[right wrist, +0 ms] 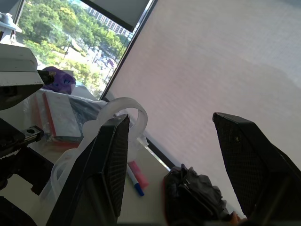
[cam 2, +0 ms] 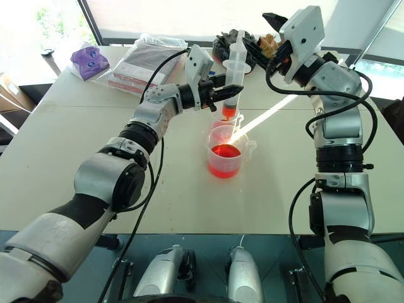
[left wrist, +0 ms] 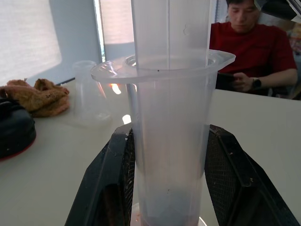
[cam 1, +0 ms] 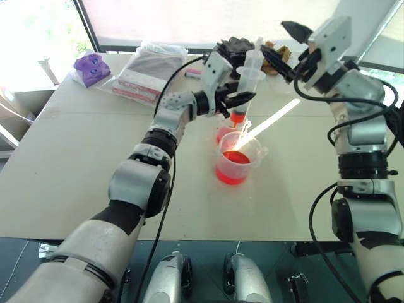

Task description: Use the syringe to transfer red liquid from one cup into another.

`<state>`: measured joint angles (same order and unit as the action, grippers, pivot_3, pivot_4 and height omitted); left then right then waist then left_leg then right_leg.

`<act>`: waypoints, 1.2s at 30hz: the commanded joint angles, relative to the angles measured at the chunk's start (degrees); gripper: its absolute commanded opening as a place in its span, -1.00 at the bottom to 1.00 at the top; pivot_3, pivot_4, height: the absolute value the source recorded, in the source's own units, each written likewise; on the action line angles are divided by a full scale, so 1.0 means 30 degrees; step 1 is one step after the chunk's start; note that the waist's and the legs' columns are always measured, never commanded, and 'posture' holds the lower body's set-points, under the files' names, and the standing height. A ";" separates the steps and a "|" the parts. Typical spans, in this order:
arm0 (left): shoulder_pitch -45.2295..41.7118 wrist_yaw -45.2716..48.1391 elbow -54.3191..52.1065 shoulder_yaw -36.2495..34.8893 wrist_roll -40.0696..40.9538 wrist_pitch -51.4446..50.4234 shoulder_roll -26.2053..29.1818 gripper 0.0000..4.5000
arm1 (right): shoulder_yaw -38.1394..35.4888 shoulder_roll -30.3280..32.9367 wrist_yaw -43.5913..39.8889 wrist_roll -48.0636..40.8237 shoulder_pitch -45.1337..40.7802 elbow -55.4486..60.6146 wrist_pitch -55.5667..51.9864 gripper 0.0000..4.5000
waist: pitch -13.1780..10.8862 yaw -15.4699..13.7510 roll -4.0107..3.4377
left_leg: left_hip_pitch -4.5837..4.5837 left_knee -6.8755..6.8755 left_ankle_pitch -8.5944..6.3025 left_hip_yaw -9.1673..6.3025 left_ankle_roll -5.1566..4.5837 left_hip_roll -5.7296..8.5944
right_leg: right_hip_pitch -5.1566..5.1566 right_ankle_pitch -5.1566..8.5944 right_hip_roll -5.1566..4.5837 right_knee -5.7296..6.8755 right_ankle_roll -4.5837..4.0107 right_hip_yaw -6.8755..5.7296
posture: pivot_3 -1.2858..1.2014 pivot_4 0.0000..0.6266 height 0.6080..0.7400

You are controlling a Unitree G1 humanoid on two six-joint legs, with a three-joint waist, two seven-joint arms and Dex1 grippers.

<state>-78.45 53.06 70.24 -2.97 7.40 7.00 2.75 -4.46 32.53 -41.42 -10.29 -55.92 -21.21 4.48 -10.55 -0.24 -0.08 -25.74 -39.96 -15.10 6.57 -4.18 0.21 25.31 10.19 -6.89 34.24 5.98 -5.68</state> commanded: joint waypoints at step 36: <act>-0.1359 0.0274 -0.0962 -0.0942 0.0050 0.0259 0.0620 -0.28 | 0.1385 -0.0920 -0.1944 0.0912 -0.1087 -0.2489 0.2321 -0.99 | -0.0001 0.0340 -0.0002 | 0.0004 0.0004 0.0009 0.0008 0.0015 0.0000 | -0.0003 -0.0001 0.0000 0.0005 0.0002 0.0001 | 0.03 -0.52 1.00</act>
<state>-78.31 54.40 70.04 -3.59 5.27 6.61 4.09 -1.03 30.39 -46.60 -7.62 -58.99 -29.43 11.57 -10.55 0.78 -0.09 -25.73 -39.95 -15.08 6.59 -4.14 0.21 25.30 10.19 -6.89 34.26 5.99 -5.68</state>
